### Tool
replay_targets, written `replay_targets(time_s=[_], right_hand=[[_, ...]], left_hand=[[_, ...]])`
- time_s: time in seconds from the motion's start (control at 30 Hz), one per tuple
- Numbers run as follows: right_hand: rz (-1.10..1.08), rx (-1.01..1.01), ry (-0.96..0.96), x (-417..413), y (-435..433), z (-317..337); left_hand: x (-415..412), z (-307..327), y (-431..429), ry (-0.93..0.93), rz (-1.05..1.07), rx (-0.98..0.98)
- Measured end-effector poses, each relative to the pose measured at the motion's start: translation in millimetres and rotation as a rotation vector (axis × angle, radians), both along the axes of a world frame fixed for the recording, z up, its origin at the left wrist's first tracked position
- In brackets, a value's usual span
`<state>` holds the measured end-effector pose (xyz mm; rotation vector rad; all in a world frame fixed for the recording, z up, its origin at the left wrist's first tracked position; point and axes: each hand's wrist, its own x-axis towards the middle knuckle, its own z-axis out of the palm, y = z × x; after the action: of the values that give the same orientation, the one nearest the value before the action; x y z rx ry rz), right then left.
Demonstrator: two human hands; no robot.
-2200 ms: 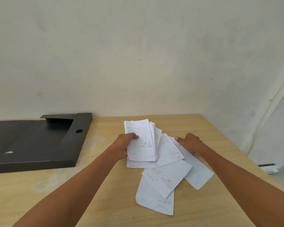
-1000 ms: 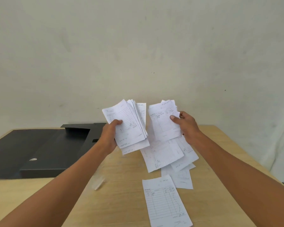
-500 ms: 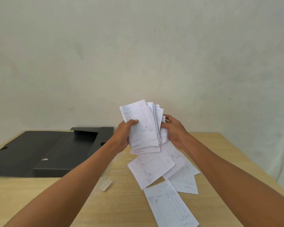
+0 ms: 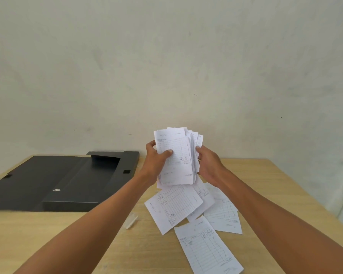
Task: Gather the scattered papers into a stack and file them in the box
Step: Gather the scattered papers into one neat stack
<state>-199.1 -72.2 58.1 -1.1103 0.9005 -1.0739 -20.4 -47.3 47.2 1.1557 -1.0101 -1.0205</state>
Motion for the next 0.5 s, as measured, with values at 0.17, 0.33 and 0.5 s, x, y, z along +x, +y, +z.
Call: replay_targets(time_s=[0.17,0.33,0.5], right_hand=[[-0.033,-0.302,0.239,7.4,4.4,0.9],[-0.093,-0.386,0.17,11.9,4.7,12.7],[-0.017,-0.358,0.235,10.1,12.9,-11.4]], left_hand=[[-4.5,2.2,2.5,-0.056,-0.005,-0.167],[-0.8,11.4,7.4,-0.082,-0.04,-0.281],[3.3,-15.3,12.0,-0.12,-0.057,-0.205]])
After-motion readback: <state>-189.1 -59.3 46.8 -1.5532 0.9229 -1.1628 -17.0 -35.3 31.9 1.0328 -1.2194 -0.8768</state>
